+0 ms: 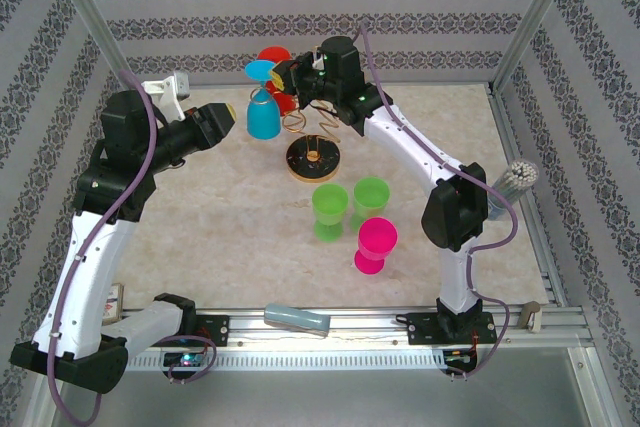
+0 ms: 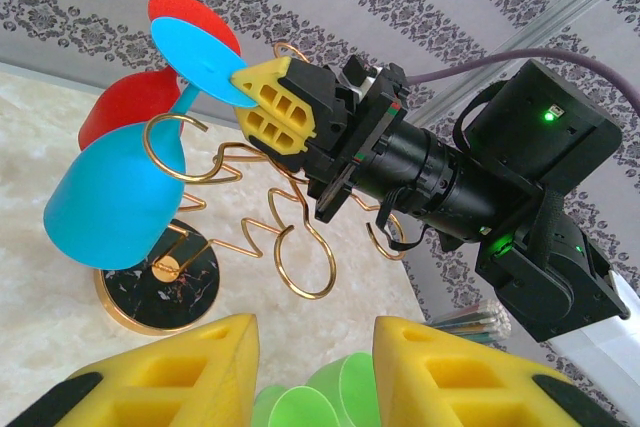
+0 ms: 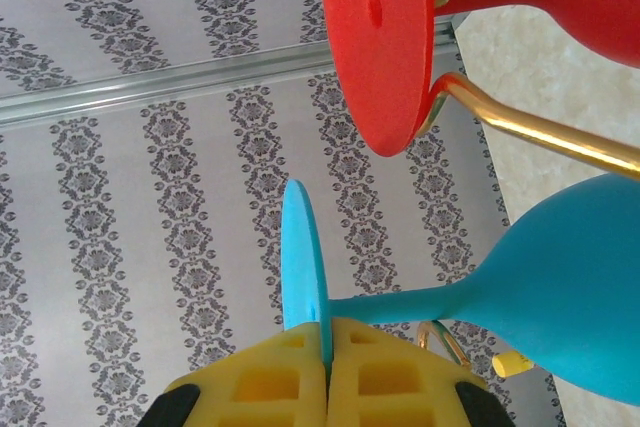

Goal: Take the wine glass off the wine glass rack

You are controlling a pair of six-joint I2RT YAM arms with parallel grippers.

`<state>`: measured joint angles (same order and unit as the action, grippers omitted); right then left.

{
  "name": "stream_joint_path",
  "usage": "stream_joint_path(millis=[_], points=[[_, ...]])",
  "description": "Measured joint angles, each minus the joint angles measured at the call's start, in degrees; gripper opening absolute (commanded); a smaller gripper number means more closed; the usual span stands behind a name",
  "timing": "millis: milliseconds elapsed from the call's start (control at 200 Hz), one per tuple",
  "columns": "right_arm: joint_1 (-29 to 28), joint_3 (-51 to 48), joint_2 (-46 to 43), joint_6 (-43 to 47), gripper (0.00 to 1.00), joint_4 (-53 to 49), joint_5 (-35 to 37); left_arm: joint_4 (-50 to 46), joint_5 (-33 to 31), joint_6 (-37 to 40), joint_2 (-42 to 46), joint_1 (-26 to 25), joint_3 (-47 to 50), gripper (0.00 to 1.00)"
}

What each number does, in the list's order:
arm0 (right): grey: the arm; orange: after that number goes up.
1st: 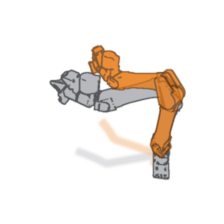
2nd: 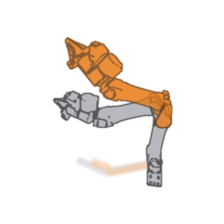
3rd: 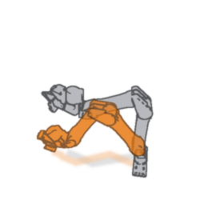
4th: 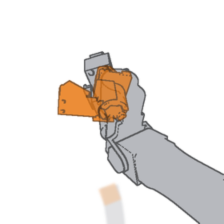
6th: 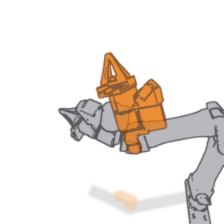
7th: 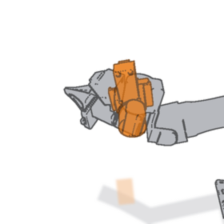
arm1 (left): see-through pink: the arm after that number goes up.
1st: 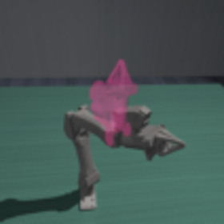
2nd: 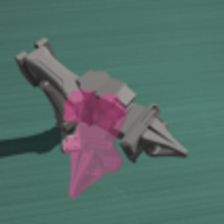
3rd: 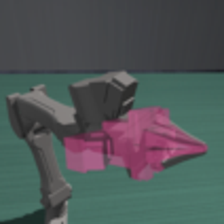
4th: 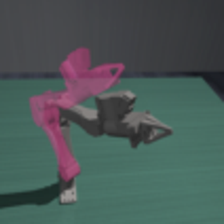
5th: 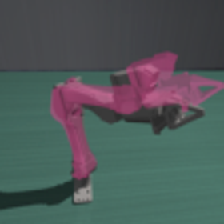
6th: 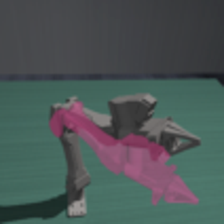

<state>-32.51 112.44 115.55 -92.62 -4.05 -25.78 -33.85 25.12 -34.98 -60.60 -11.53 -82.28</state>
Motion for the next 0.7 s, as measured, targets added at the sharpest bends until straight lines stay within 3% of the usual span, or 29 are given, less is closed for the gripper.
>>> stream_joint_path(millis=[699], points=[[-1.03,3.34,-0.09,2.95,0.0,-3.28,-0.5,0.0,-0.15,-0.44,0.35,0.0,0.0,0.36]])
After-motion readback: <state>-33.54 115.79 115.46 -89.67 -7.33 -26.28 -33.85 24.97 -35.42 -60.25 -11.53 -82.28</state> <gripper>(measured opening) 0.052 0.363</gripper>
